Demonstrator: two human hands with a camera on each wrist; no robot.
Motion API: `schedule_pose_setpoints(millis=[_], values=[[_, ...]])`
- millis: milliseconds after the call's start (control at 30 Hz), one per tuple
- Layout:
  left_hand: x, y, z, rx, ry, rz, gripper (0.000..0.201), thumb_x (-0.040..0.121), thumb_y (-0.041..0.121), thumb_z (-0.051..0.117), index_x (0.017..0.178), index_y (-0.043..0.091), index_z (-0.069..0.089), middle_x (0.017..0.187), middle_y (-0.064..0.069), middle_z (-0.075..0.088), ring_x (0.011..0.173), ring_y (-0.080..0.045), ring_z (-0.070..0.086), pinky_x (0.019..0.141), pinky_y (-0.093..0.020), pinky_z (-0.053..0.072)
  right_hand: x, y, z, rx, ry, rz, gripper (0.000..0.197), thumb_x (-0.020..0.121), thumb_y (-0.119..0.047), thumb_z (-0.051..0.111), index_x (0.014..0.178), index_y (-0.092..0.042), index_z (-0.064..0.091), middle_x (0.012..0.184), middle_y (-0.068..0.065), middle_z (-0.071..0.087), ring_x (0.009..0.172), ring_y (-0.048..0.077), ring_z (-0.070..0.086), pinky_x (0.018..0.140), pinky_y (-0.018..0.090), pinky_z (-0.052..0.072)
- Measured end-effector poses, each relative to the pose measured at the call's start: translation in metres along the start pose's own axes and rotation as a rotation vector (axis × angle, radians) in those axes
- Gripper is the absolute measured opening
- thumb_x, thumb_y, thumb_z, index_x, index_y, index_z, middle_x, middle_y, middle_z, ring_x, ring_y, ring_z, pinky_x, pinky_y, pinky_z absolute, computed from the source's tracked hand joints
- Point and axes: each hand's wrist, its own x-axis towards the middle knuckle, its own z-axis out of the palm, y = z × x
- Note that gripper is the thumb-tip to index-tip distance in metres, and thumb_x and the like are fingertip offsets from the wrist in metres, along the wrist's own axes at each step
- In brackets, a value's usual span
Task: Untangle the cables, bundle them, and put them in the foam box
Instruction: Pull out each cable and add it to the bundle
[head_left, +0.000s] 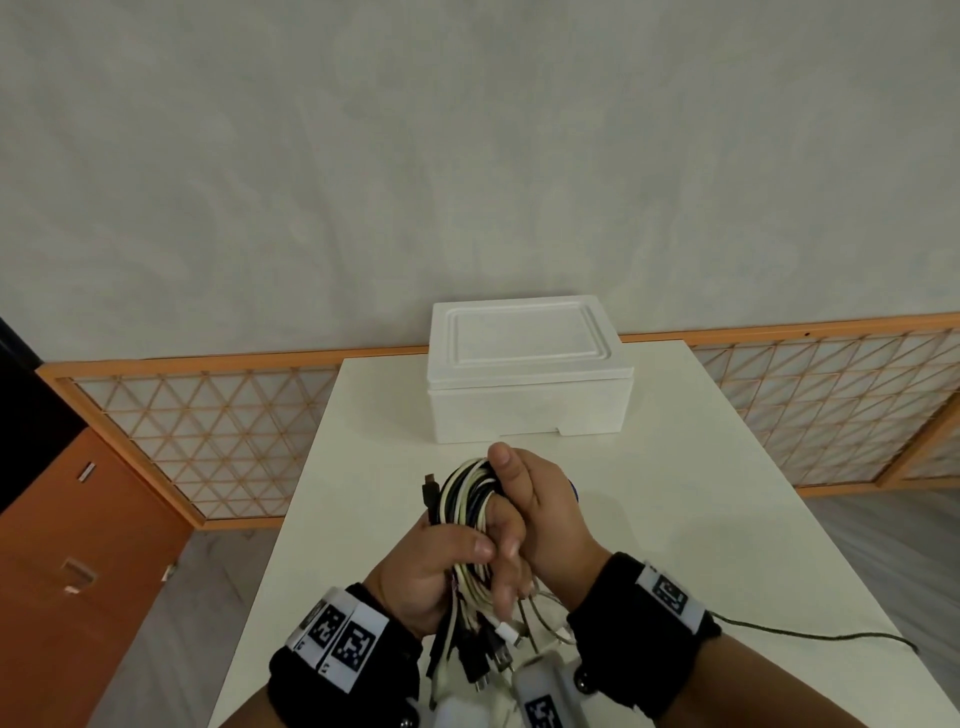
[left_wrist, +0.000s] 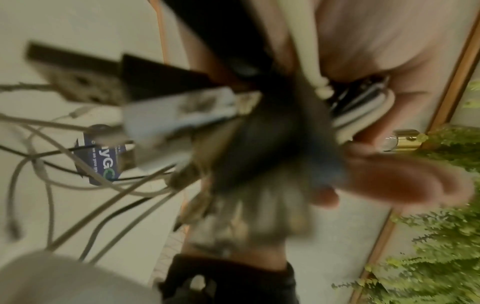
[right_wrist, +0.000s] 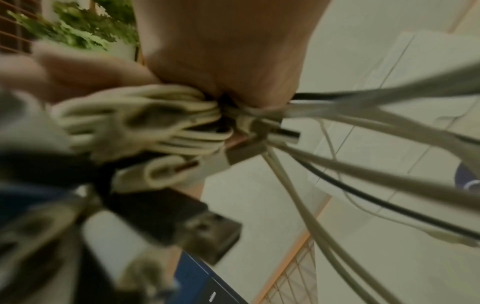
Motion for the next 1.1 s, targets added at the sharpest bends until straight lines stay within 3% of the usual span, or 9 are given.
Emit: schedule_pose_setpoints(millis=[200,333,400,533,700,767,867,967,1100], values=[[0.001,-0.004,-0.002,-0.089,-0.018,0.009,0.022,0.090,0.009,0.042,0.101,-0.001,0.058,0.055,0.008,0.062,0.051,-0.005,0.059,0.069,-0.026,0.047,0.010,0.006,-0.009,-0.086,-0.089,0.007,0.058,0.094,-0.049,0.034,0.061,-0.002,0.041,0.052,-0.005,0.035,0.051,0.008,0.034,0.055,0.020,0.033],[-0.002,-0.002,-0.009,-0.218,0.070,0.067,0.044,0.090,0.004,0.034,0.129,-0.015,0.043,0.052,0.000,0.042,0.045,-0.015,0.042,0.069,-0.028,0.044,0.006,0.024,-0.016,0.042,-0.119,0.140,0.051,0.101,-0.032,0.035,0.085,0.012,0.054,0.067,-0.003,0.058,0.061,0.003,0.053,0.064,0.014,0.044],[-0.006,0.005,-0.014,-0.315,0.132,0.082,0.050,0.090,0.003,0.031,0.137,-0.016,0.032,0.054,-0.003,0.045,0.048,-0.017,0.042,0.071,-0.030,0.044,0.003,0.035,-0.020,0.198,-0.181,0.209,0.035,0.091,-0.021,0.053,0.109,0.009,0.058,0.087,0.013,0.066,0.082,0.021,0.062,0.076,0.028,0.048],[-0.009,0.007,-0.022,-0.396,0.239,0.101,0.054,0.091,0.003,0.025,0.142,-0.014,0.023,0.070,-0.010,0.065,0.062,-0.020,0.063,0.077,-0.033,0.045,0.001,0.043,-0.029,0.325,-0.364,0.319,0.068,0.054,-0.003,0.056,0.121,0.007,0.051,0.099,0.024,0.060,0.101,0.041,0.048,0.086,0.048,0.036],[-0.007,0.009,-0.031,-0.419,0.321,0.101,0.054,0.094,0.006,0.018,0.146,-0.007,0.006,0.103,-0.026,0.064,0.100,-0.037,0.061,0.104,-0.042,0.038,-0.003,0.053,-0.024,-0.118,-0.377,0.293,0.039,0.080,-0.015,0.059,0.119,-0.017,0.052,0.109,0.019,0.064,0.098,0.038,0.059,0.086,0.055,0.046],[0.003,0.008,-0.029,-0.325,0.369,0.158,0.056,0.091,0.010,0.040,0.143,-0.005,0.027,0.119,-0.027,0.062,0.114,-0.038,0.059,0.106,-0.040,0.040,-0.004,0.058,-0.021,-0.483,-0.359,0.173,0.037,0.084,-0.033,0.054,0.118,-0.022,0.050,0.111,0.011,0.065,0.101,0.033,0.062,0.089,0.053,0.050],[0.012,0.005,-0.025,-0.102,0.547,0.127,0.076,0.052,0.023,0.084,0.122,0.005,0.063,0.123,-0.022,0.063,0.117,-0.031,0.060,0.094,-0.034,0.053,-0.006,0.065,-0.017,-0.777,-0.389,-0.046,0.037,0.082,-0.023,0.050,0.118,-0.017,0.051,0.114,0.007,0.062,0.103,0.024,0.059,0.090,0.034,0.049],[0.017,-0.001,-0.026,-0.010,0.565,0.055,0.089,0.042,0.026,0.087,0.125,0.008,0.061,0.127,-0.018,0.062,0.121,-0.026,0.058,0.097,-0.031,0.051,-0.009,0.064,-0.013,-0.925,-0.459,-0.308,0.022,0.080,-0.008,0.050,0.098,-0.020,0.050,0.093,0.017,0.062,0.081,0.031,0.057,0.071,0.023,0.041],[0.019,-0.005,-0.035,-0.033,0.663,0.039,0.076,0.048,0.024,0.068,0.122,0.010,0.057,0.121,-0.014,0.065,0.114,-0.020,0.061,0.090,-0.029,0.052,-0.012,0.057,-0.010,-0.889,-0.463,-0.233,0.016,0.084,0.000,0.048,0.095,-0.005,0.058,0.095,0.021,0.059,0.085,0.031,0.054,0.070,0.024,0.035]])
